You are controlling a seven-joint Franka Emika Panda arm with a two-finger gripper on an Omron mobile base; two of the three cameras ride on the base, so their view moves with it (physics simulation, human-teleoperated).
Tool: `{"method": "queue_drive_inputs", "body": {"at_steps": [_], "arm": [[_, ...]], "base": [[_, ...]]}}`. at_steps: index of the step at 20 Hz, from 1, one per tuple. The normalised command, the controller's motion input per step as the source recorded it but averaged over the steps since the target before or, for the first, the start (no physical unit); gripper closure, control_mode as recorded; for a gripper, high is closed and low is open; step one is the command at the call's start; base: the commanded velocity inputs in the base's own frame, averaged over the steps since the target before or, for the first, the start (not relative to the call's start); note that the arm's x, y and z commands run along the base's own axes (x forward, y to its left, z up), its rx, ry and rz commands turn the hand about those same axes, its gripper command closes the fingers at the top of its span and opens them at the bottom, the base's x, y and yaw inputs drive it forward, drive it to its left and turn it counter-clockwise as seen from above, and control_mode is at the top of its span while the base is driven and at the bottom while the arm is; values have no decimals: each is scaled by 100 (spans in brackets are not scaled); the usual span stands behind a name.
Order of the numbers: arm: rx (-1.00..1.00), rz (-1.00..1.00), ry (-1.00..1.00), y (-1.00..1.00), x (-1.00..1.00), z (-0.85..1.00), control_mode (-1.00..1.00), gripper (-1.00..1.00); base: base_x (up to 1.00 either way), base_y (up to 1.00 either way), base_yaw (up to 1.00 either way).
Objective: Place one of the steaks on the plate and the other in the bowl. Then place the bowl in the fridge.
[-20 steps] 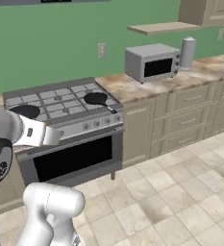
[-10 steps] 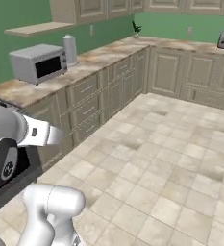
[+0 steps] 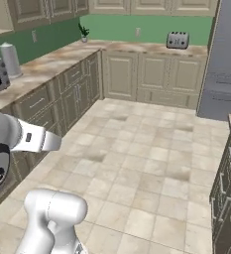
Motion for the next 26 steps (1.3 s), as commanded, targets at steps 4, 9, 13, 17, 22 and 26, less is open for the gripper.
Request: {"method": "queue_drive_inputs", "body": {"at_steps": [4,9,13,17,22,26], "arm": [[0,0,0,0,0,0,100,-100],[0,0,0,0,0,0,100,-100],[0,0,0,0,0,0,100,-100],[0,0,0,0,0,0,100,-100],[0,0,0,0,0,0,100,-100],[0,0,0,0,0,0,100,-100]], "base": [[100,-55,0],[100,-30,0],[100,3,-9],[100,4,-8],[100,0,-7],[100,0,-3]]}}
